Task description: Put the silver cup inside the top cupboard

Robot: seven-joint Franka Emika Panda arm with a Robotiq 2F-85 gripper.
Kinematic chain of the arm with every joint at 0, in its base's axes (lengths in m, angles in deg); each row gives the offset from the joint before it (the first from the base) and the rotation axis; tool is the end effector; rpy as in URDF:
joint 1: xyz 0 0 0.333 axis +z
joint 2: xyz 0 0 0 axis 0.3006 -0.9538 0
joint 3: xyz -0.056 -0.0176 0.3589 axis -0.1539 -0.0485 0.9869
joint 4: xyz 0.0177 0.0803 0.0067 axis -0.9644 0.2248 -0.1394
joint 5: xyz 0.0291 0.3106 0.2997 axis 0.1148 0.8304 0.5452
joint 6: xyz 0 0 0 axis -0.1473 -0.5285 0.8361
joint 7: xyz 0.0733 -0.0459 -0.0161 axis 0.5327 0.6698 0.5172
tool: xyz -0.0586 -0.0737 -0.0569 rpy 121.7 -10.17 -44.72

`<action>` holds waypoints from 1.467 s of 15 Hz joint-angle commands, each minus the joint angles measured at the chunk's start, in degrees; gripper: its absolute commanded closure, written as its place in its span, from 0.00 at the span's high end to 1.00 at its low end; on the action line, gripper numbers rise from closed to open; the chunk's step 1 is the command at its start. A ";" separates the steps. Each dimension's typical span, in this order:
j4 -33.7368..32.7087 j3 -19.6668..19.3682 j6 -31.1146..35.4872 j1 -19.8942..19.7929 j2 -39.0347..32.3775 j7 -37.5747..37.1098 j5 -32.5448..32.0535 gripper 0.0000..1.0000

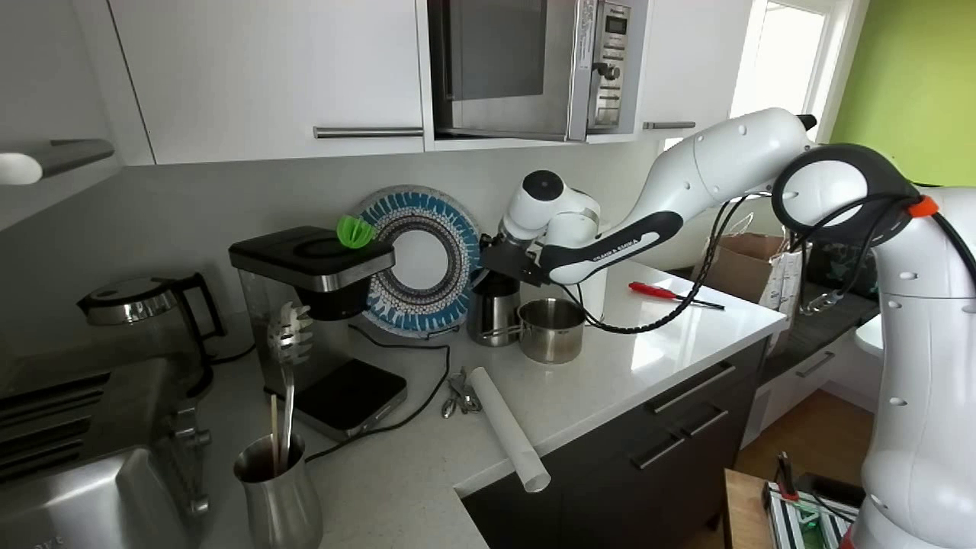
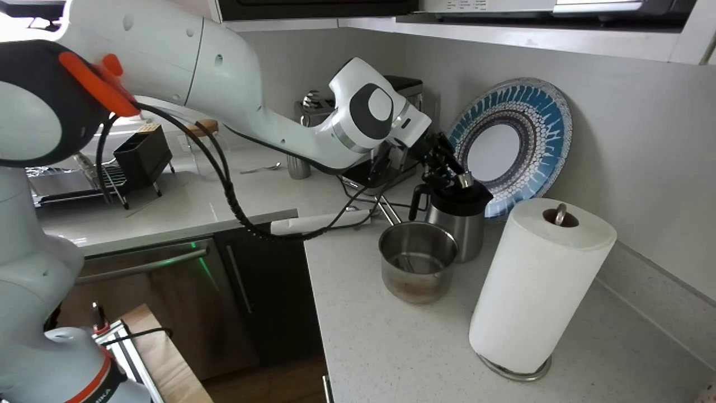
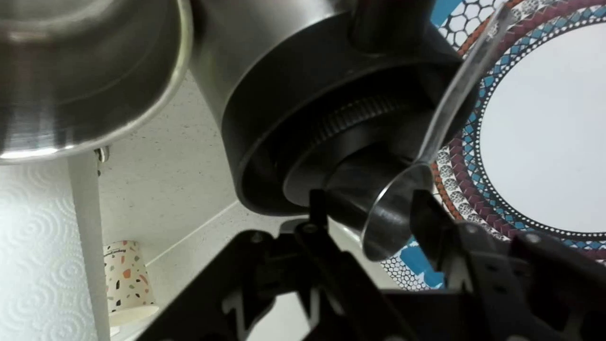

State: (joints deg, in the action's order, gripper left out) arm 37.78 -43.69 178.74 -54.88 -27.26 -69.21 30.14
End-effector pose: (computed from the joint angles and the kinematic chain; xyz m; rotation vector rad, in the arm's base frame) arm 0.6843 -0.2682 0.4951 2.1694 -1.6911 1.2233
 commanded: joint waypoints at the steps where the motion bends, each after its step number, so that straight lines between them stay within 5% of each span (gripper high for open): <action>1: -1.08 -0.42 -1.30 0.53 -0.47 -1.45 -0.55 0.19; 4: -0.32 -0.48 -1.26 0.17 0.07 -0.97 -0.15 0.00; 8: 2.68 1.05 0.05 -2.85 3.20 3.90 6.16 0.01; 9: 4.91 -6.27 2.56 2.66 5.71 9.47 13.87 0.01; 10: 6.11 1.94 1.80 -5.17 6.59 13.14 16.27 0.01; 15: 14.29 13.74 0.95 -19.60 15.49 38.10 40.43 0.01; 17: 16.29 10.76 0.19 -20.55 20.35 42.96 48.13 0.01; 18: 16.76 -0.45 0.38 -11.35 22.67 45.12 52.49 0.01; 22: 19.33 -13.82 -3.70 -3.56 31.23 52.38 60.10 0.01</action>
State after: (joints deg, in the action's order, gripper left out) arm 52.58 -48.59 178.69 -65.22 -3.64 -21.22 85.91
